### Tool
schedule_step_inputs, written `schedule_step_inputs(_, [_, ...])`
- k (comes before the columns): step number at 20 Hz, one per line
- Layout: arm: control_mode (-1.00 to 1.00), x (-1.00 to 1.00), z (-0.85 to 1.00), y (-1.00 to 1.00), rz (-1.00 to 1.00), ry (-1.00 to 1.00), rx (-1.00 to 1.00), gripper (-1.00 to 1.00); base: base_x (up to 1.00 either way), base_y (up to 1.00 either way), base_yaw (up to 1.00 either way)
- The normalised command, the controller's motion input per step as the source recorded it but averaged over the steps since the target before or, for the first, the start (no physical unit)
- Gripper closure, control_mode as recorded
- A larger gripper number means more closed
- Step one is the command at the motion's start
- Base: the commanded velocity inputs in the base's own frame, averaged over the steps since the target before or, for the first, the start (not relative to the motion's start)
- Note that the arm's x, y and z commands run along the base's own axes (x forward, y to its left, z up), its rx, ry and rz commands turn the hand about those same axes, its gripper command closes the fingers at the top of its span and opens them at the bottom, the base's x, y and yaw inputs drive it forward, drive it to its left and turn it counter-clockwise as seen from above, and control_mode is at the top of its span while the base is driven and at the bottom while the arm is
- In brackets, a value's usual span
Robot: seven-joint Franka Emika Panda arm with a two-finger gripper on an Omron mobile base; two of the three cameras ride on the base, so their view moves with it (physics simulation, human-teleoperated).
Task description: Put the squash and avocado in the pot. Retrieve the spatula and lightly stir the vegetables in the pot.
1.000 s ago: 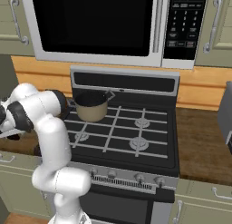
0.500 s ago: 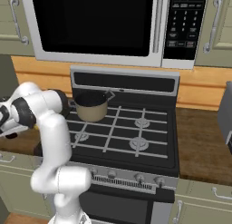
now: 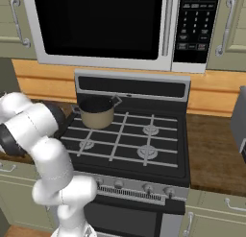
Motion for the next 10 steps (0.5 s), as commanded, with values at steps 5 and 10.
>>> schedule_step_inputs(5, [-1.00,0.19,0.50,-1.00,-0.32,-0.16,0.00,1.00,0.00,0.00,0.00])
schedule_step_inputs(10, [-1.00,0.37,0.39,-0.99,-0.37,-0.18,0.00,1.00,0.00,0.00,0.00])
